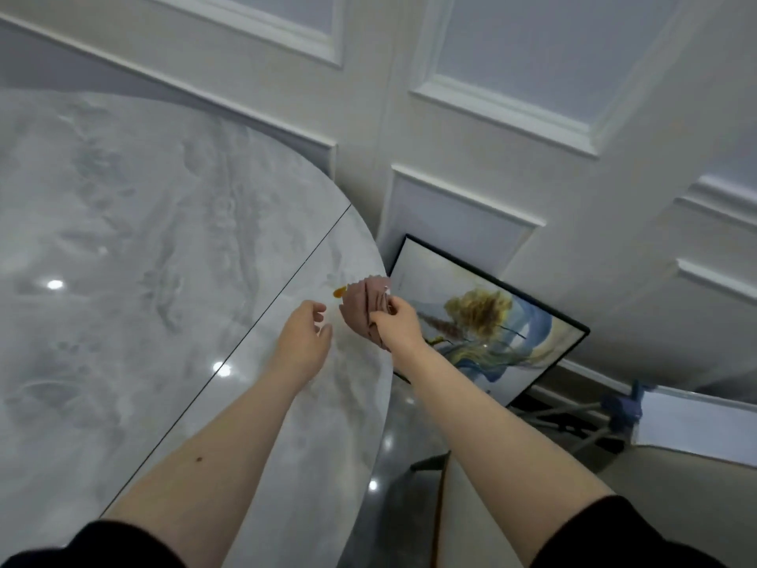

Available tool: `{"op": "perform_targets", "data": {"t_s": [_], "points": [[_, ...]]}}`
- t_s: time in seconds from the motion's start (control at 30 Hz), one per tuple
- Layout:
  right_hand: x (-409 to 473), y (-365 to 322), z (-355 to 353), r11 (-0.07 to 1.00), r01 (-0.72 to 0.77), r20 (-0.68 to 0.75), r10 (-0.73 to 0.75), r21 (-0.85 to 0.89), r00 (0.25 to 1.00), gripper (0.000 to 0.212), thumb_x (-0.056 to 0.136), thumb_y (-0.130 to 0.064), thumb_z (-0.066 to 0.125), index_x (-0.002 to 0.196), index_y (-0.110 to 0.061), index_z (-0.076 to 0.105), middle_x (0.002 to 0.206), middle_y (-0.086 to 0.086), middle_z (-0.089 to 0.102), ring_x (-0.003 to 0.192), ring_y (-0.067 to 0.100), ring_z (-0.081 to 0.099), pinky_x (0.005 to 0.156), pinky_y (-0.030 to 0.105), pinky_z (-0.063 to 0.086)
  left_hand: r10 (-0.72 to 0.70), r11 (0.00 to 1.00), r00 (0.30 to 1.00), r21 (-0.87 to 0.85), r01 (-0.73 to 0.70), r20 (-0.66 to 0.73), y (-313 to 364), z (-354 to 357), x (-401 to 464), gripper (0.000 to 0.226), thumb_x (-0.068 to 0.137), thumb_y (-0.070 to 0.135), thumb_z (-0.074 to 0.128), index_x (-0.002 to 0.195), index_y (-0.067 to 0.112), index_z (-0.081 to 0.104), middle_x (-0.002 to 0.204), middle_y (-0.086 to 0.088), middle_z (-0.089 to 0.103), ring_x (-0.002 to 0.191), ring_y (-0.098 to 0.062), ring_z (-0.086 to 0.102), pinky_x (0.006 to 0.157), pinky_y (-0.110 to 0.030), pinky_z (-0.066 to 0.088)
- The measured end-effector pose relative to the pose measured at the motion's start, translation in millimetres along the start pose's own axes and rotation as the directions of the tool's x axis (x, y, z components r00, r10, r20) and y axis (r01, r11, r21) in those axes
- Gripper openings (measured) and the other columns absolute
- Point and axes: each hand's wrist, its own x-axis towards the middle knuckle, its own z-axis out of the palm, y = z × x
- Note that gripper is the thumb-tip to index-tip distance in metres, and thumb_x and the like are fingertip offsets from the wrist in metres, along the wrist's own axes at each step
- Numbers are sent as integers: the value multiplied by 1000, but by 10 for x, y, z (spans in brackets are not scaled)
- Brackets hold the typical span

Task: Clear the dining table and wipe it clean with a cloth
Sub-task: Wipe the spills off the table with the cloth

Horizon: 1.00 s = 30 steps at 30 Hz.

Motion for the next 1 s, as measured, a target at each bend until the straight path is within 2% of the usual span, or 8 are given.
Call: {"op": "perform_targets", "data": {"t_s": [0.13, 0.23, 0.3, 0.4, 0.53, 0.7, 0.83, 1.0], "points": [[671, 2, -7, 968, 243, -18, -245, -71, 969, 23, 89, -2, 49, 108, -9, 61, 101, 9, 63, 94, 22, 59, 80, 29, 46, 104, 967, 990, 241, -78, -98, -96, 128, 388, 34, 89, 10, 52, 123, 6, 49, 123, -10, 52, 111, -25, 52, 89, -35, 41], [952, 185, 36, 882, 405, 138, -382, -240, 914, 34, 95, -18, 51, 127, -10, 55, 126, 5, 53, 117, 17, 49, 99, 28, 38, 186, 896, 973, 430, -112, -134, -250, 140, 573, 34, 89, 10, 47, 122, 0, 51, 125, -17, 52, 116, -35, 49, 95, -41, 41], [1075, 372, 90, 771, 481, 217, -429, -418, 877, 42, 101, -27, 37, 140, -14, 43, 150, 6, 32, 140, 19, 27, 115, 33, 23, 216, 839, 966, 533, -108, -145, -449, 120, 674, 39, 87, 16, 43, 119, -4, 53, 125, -24, 54, 118, -41, 50, 101, -46, 40], [1309, 543, 187, 511, 550, 362, -425, -661, 830, 47, 103, -31, 23, 149, -21, 25, 159, 3, 10, 147, 21, 3, 121, 37, 2, 175, 802, 970, 596, -40, -169, -712, 67, 747, 46, 91, 23, 34, 125, -4, 50, 133, -25, 49, 127, -41, 44, 108, -50, 33], [1578, 479, 353, 325, 548, 414, -398, -770, 818, 51, 102, -35, 18, 151, -22, 13, 160, 3, 5, 147, 23, -3, 120, 38, -4, 171, 815, 968, 579, -34, -183, -874, 70, 732, 50, 92, 30, 32, 130, 1, 47, 138, -20, 47, 132, -34, 40, 113, -46, 26], [1915, 247, 576, 247, 526, 419, -378, -814, 826, 52, 101, -37, 16, 151, -28, 8, 160, 3, 3, 147, 24, -2, 120, 39, -4, 161, 856, 958, 517, -15, -238, -857, 95, 716, 48, 91, 31, 38, 130, 5, 47, 141, -14, 45, 135, -26, 35, 115, -42, 24], [1945, 219, 738, 327, 528, 398, -389, -784, 831, 49, 101, -35, 21, 150, -30, 17, 160, 3, 6, 147, 23, 0, 119, 38, -6, 180, 854, 953, 519, -30, -242, -857, 84, 723, 47, 91, 31, 39, 130, 5, 47, 140, -14, 45, 134, -26, 36, 113, -44, 28], [1369, 519, 600, 254, 721, 582, -449, -645, 678, 49, 99, -37, 27, 147, -29, 28, 158, 2, 17, 146, 22, 9, 117, 33, -7, 187, 842, 952, 539, -27, -244, -854, 89, 721, 47, 91, 29, 42, 130, 4, 47, 140, -15, 46, 133, -28, 38, 113, -43, 28]]}}
